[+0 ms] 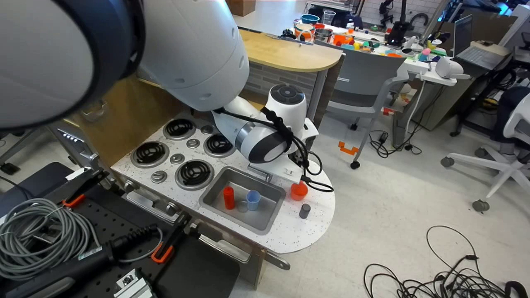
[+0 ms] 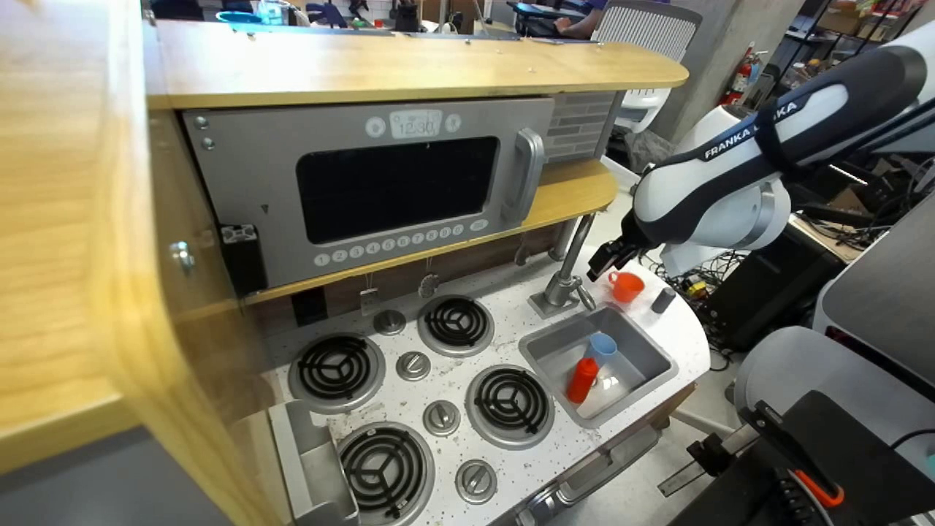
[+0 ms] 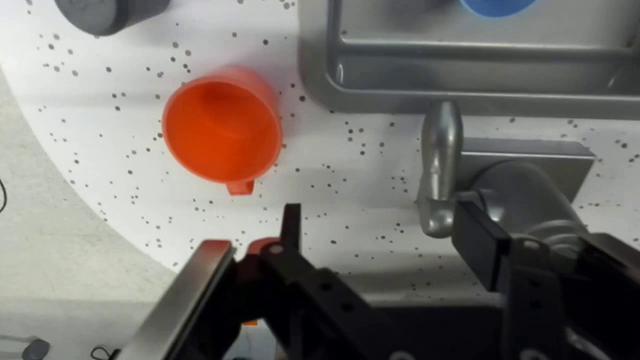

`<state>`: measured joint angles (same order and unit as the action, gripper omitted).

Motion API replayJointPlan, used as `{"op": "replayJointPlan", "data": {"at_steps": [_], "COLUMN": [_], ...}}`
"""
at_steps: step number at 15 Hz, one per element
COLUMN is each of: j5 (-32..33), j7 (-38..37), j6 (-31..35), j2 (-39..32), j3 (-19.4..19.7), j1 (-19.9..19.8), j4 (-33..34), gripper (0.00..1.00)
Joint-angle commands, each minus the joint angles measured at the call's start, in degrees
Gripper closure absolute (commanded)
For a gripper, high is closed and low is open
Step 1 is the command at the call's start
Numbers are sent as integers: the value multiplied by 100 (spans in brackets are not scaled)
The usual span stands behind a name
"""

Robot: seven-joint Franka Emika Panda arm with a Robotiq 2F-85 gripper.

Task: Place the orange cup next to the tap

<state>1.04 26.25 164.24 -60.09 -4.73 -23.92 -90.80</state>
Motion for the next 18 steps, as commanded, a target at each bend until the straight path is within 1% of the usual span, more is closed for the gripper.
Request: {"op": "replayJointPlan", "data": {"at_steps": [1, 4, 5, 6, 8, 12, 13, 14, 16, 18], "j5": [103, 18, -41, -50, -61, -116, -53, -108, -138, -147], "j7": [-170, -570, -657, -758, -714, -289, -390, -445, -415, -408], "j6": [134, 151, 30, -24, -210, -640, -692, -512, -567, -569], "j2": [907, 1637, 1861, 2074, 2574, 3703, 3993, 3188, 3655, 3850], "j3": [89, 454, 519, 642, 681, 559, 731, 751, 797, 816], "j1": [10, 43, -45, -44, -169, -381, -235, -184, -140, -118], "j4": [-1043, -1904, -2179, -2447, -3040, -4266, -4545, -3776, -4245, -4435], "gripper": [0, 0, 0, 0, 0, 0, 0, 0, 0, 0]}}
